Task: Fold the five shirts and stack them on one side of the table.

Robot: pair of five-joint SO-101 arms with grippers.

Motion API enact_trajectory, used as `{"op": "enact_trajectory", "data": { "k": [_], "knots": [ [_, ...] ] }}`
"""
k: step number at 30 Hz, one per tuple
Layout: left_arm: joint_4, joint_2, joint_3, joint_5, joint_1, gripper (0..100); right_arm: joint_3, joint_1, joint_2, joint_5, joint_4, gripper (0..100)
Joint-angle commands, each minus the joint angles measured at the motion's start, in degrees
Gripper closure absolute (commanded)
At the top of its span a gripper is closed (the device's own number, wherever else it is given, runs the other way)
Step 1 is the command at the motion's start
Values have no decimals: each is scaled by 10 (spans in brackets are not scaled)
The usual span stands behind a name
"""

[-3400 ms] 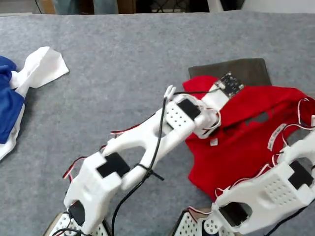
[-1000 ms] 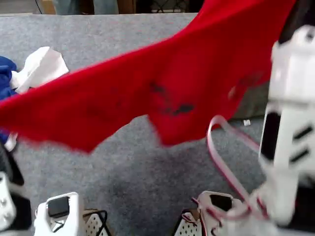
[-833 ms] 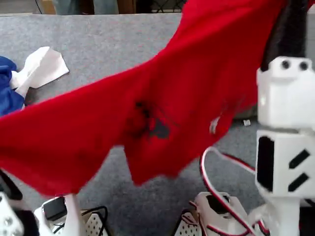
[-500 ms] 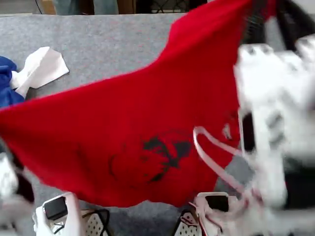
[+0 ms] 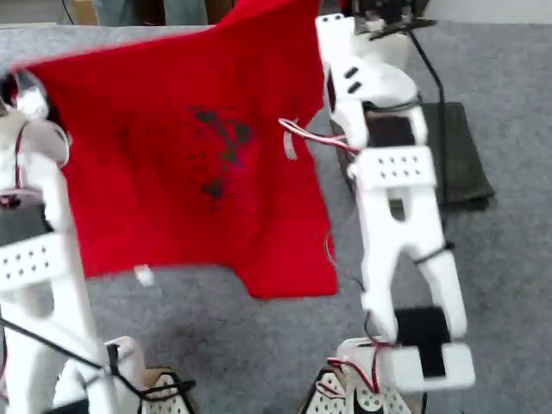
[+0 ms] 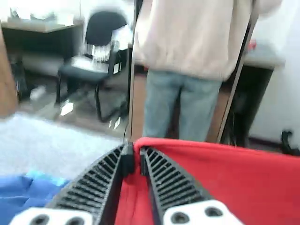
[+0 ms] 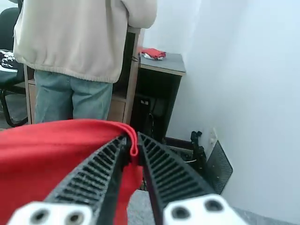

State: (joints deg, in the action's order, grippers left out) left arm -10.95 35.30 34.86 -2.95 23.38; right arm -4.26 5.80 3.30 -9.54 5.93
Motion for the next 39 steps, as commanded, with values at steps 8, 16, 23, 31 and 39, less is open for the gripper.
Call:
{"op": "enact_trajectory", "data": {
  "k": [8,16,23,31,39],
  "knots": [
    [-98,-193,-243,6,-13,971,295,9,-139,1,160,985],
    [-231,-193,-184,60,12,971,349,37,-115,-12,516,984],
    [-293,-193,-103,150,10,971,348,61,-102,-81,704,984],
    [-291,-178,32,160,-4,971,264,114,-91,-78,855,985],
    [-290,-76,163,160,-6,971,-55,150,90,-82,745,985]
  ]
}}
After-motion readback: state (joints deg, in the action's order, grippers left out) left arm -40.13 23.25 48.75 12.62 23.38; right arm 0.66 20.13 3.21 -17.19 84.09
